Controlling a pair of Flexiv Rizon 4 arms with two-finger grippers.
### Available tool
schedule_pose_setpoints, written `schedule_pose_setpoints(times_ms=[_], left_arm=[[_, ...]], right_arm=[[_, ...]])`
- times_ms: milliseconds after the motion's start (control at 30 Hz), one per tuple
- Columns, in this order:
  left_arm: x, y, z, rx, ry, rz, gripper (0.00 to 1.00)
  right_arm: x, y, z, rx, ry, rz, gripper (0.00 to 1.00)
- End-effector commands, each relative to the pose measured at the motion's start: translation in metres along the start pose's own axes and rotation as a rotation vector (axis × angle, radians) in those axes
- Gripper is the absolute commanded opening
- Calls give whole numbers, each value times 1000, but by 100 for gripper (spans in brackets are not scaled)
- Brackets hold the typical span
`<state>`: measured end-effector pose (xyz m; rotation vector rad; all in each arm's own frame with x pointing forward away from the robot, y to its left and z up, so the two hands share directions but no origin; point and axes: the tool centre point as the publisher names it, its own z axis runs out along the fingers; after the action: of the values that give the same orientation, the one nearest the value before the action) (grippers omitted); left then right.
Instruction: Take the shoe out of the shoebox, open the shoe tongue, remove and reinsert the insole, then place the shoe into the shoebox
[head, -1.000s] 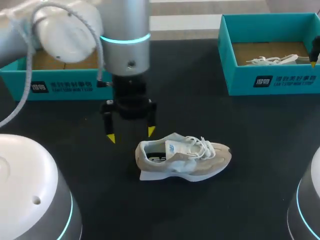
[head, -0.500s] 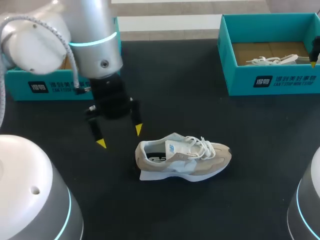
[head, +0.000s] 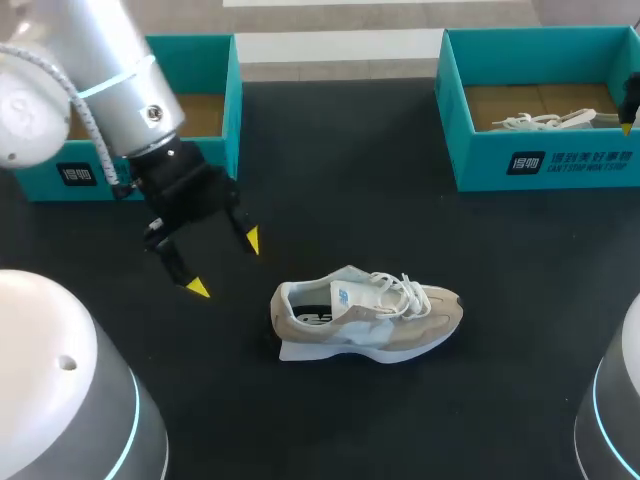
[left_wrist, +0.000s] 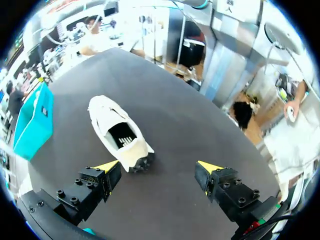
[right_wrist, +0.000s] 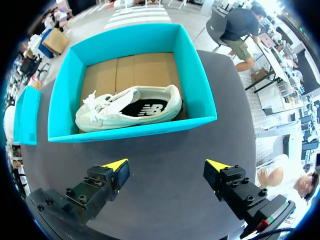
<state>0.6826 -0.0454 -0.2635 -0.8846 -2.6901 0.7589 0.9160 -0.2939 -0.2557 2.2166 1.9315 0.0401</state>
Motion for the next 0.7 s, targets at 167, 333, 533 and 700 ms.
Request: schedule_pose_setpoints(times_ms=[167, 333, 533, 700], left_arm=[[7, 6, 0, 280, -411, -339, 100], [7, 6, 0, 280, -411, -339, 100], [7, 6, 0, 280, -411, -339, 100], [6, 11, 8, 302, -434, -347, 100]], right_arm=[[0, 0, 0, -1, 0, 1, 100], [0, 0, 0, -1, 0, 1, 100], [0, 0, 0, -1, 0, 1, 100], [0, 0, 0, -1, 0, 1, 100]])
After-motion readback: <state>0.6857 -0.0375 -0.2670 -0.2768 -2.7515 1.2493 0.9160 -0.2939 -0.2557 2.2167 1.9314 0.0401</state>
